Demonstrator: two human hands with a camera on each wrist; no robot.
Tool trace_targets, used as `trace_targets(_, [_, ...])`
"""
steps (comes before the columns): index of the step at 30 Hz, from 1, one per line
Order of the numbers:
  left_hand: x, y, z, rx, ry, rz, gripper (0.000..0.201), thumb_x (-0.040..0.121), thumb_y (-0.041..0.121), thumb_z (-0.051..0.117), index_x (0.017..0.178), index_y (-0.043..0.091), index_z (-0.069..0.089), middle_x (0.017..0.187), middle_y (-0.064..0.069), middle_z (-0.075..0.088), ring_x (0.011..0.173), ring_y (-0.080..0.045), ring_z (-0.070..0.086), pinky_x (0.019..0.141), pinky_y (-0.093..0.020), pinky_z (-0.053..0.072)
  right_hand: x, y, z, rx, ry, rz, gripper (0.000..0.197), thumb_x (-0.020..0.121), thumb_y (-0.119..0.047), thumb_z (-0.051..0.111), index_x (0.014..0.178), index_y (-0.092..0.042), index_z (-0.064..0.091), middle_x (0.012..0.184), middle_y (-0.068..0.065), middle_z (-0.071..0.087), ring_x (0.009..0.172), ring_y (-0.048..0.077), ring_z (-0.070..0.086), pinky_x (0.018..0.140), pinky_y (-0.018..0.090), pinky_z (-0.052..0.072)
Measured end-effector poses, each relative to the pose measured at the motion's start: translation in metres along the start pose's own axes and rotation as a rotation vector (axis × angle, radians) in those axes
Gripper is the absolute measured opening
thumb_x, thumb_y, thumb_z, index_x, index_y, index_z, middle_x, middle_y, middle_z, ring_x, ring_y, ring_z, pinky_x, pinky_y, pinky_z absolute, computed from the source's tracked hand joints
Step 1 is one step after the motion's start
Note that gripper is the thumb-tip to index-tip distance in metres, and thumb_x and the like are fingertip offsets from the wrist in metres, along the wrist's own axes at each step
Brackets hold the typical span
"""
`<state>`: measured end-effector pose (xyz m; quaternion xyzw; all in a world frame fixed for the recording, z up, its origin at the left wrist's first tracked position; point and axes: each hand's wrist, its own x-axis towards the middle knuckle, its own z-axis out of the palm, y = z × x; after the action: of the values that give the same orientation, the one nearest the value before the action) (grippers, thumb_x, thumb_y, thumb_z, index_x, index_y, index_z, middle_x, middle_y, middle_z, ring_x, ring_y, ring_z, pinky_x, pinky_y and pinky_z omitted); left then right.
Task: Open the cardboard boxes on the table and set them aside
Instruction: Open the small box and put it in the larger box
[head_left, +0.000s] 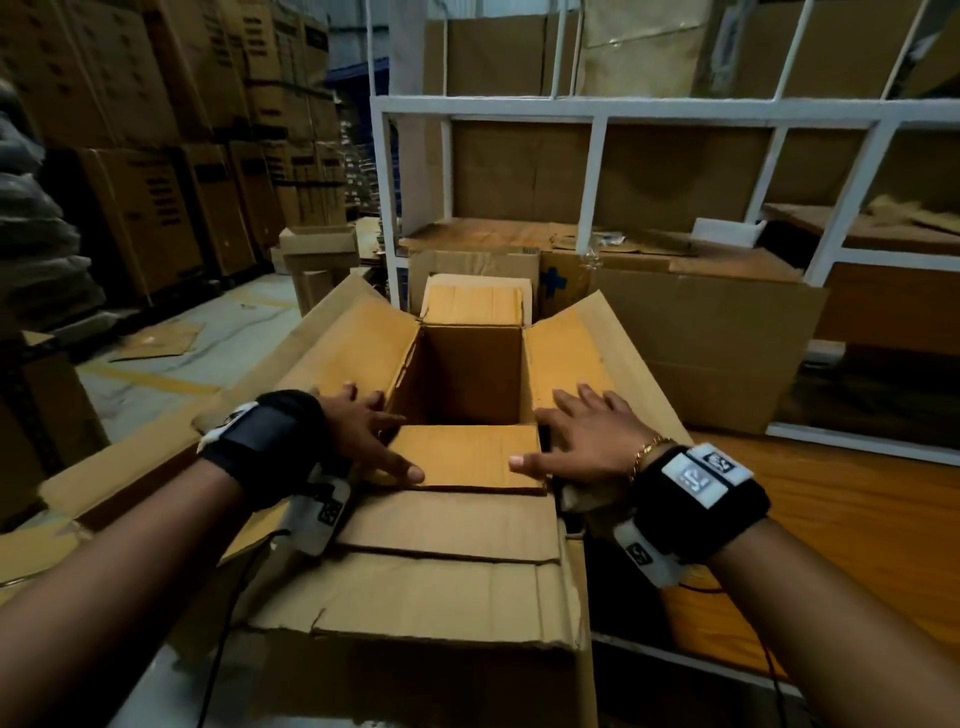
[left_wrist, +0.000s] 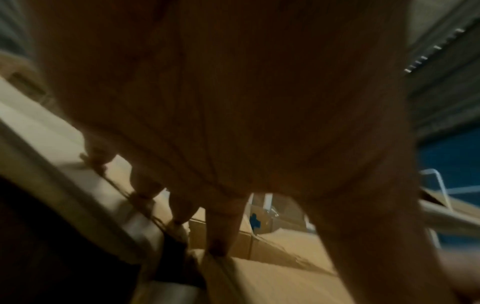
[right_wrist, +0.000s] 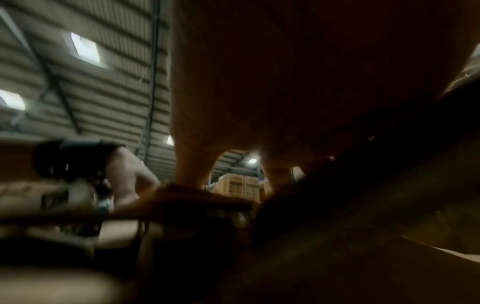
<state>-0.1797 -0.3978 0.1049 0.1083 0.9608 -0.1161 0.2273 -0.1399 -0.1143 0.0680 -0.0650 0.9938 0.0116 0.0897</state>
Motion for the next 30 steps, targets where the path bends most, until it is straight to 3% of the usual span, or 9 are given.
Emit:
trace_targets(3, [0.001, -0.008, 0.005, -0.064, -0.019, 0.031, 0.114, 0.05, 0.094, 0.046, 0.148, 0.053, 0.005, 0.161, 0.008, -0.016, 0.147, -0.029, -0.019, 0.116, -0.063, -0.002, -0.007, 0.004, 0.02, -0.014, 0.062, -0.05, 0.107, 0.065, -0.097, 0.012, 0.155, -0.039, 0.003, 0.164, -0.003, -0.008, 0.15, 0.027, -0.011, 0.118, 0.054, -0.005])
trace_targets(6, [0.005, -0.011, 0.007, -0.059, -0.024, 0.05, 0.123, 0.04, 0.097, 0.046, 0.148, 0.054, 0.004, 0.161, 0.008, -0.018, 0.147, -0.029, -0.021, 0.115, -0.064, -0.004, -0.012, 0.011, 0.02, -0.026, 0.02, -0.169, 0.108, 0.065, -0.097, 0.026, 0.153, -0.043, -0.005, 0.163, -0.011, -0.013, 0.149, 0.02, -0.015, 0.118, 0.051, -0.009])
trace_targets(10, [0.012, -0.009, 0.007, -0.051, -0.015, 0.031, 0.119, 0.046, 0.094, 0.051, 0.148, 0.053, 0.005, 0.161, 0.008, -0.017, 0.147, -0.029, -0.021, 0.115, -0.064, -0.002, -0.013, 0.016, 0.02, -0.035, -0.029, -0.236, 0.116, 0.06, -0.098, 0.037, 0.151, -0.046, -0.013, 0.16, -0.015, -0.021, 0.147, 0.015, -0.022, 0.117, 0.049, -0.016])
trace_targets(15, [0.018, -0.012, 0.007, -0.07, -0.009, 0.037, 0.114, 0.055, 0.09, 0.054, 0.149, 0.051, 0.005, 0.16, 0.009, -0.019, 0.146, -0.029, -0.022, 0.115, -0.064, -0.003, -0.007, 0.012, 0.019, -0.048, -0.051, -0.206, 0.115, 0.058, -0.099, 0.031, 0.15, -0.047, -0.014, 0.16, -0.015, -0.022, 0.146, 0.016, -0.025, 0.116, 0.049, -0.017])
trace_targets(19, [0.02, -0.012, 0.007, -0.102, 0.0, 0.03, 0.114, 0.054, 0.089, 0.057, 0.149, 0.052, 0.006, 0.16, 0.011, -0.019, 0.146, -0.026, -0.024, 0.116, -0.062, -0.006, -0.001, 0.007, 0.019, -0.069, -0.066, -0.176, 0.113, 0.058, -0.1, 0.024, 0.15, -0.047, -0.012, 0.161, -0.013, -0.019, 0.147, 0.017, -0.024, 0.116, 0.051, -0.016])
trace_targets(22, [0.021, -0.011, 0.007, -0.118, -0.003, 0.018, 0.118, 0.048, 0.091, 0.056, 0.149, 0.052, 0.008, 0.16, 0.012, -0.018, 0.146, -0.025, -0.023, 0.116, -0.062, -0.004, -0.002, 0.002, 0.023, -0.063, 0.003, -0.152, 0.107, 0.062, -0.099, 0.02, 0.152, -0.046, -0.007, 0.163, -0.012, -0.01, 0.149, 0.018, -0.018, 0.117, 0.05, -0.014])
trace_targets(24, [0.018, -0.01, 0.005, -0.131, -0.007, 0.015, 0.12, 0.045, 0.092, 0.054, 0.149, 0.05, 0.011, 0.161, 0.011, -0.014, 0.147, -0.025, -0.02, 0.116, -0.063, -0.002, -0.007, 0.0, 0.027, -0.018, 0.095, -0.141, 0.106, 0.065, -0.098, 0.018, 0.154, -0.043, 0.001, 0.164, -0.011, -0.001, 0.15, 0.016, -0.01, 0.118, 0.048, -0.01])
trace_targets(26, [0.01, -0.006, 0.001, -0.152, -0.015, -0.001, 0.108, 0.056, 0.088, 0.055, 0.149, 0.049, 0.016, 0.162, 0.009, -0.005, 0.149, -0.025, -0.01, 0.117, -0.061, 0.003, -0.016, -0.001, 0.025, 0.007, 0.153, -0.153, 0.105, 0.067, -0.096, 0.017, 0.155, -0.038, 0.01, 0.164, -0.01, 0.006, 0.151, 0.013, -0.003, 0.12, 0.044, -0.008])
trace_targets(30, [-0.023, 0.0, -0.015, -0.458, 0.053, 0.0, 0.094, 0.07, 0.07, 0.063, 0.15, 0.043, 0.022, 0.162, 0.007, 0.01, 0.148, -0.024, 0.013, 0.119, -0.052, 0.016, -0.035, 0.013, 0.005, 0.155, 0.152, -0.156, 0.099, 0.073, -0.088, 0.021, 0.156, -0.035, 0.012, 0.164, -0.01, 0.005, 0.15, 0.012, 0.001, 0.121, 0.044, -0.001])
